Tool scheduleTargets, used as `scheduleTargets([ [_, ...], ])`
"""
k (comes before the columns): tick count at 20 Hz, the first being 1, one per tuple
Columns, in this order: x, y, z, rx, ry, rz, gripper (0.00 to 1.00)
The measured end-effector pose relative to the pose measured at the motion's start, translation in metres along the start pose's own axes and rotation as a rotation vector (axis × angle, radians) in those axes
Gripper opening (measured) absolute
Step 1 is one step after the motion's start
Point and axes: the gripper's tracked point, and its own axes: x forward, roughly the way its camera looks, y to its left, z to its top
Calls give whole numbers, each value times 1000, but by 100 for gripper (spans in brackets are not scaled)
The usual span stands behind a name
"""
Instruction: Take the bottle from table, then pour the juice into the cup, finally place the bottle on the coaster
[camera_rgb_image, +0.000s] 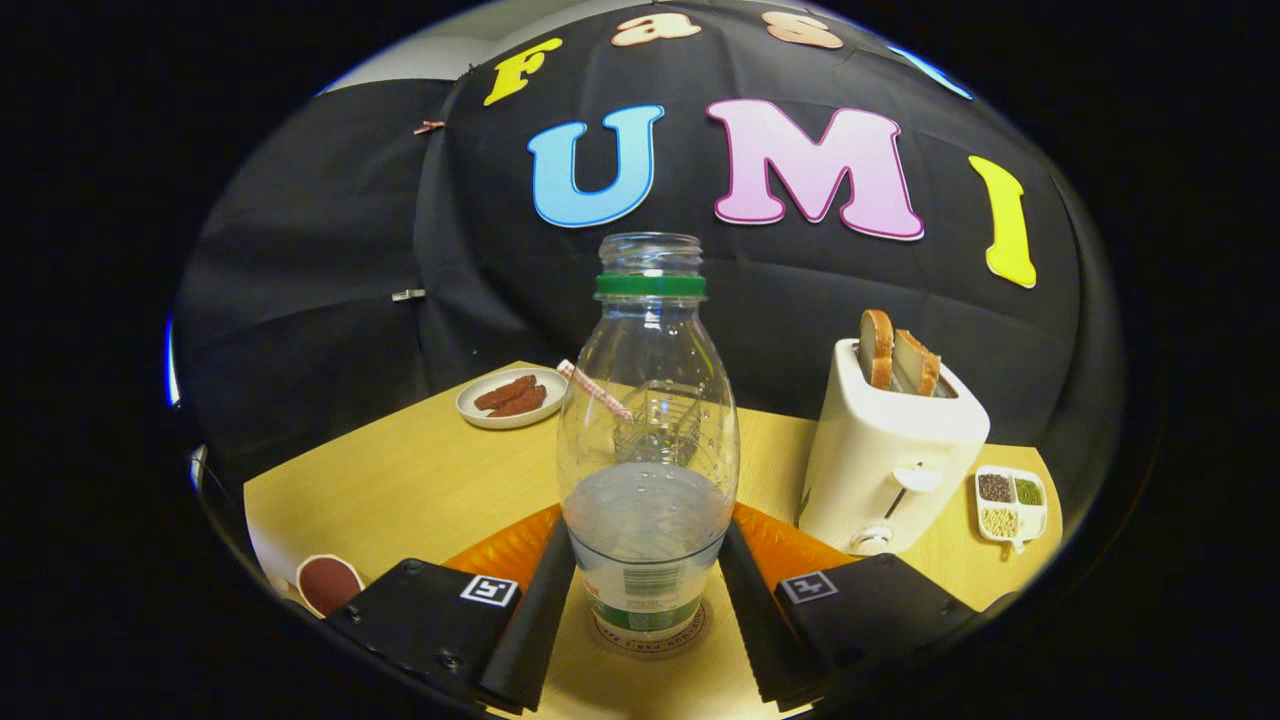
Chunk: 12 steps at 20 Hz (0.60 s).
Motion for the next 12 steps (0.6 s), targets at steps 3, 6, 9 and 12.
scheduleTargets([
  [3, 7, -2, -6, 1, -25, -14, 79],
  [6, 12, -3, -10, 9, -26, -22, 80],
  [9, 14, -5, -13, 17, -29, -30, 80],
  [12, 10, -6, -17, 19, -28, -40, 80],
])
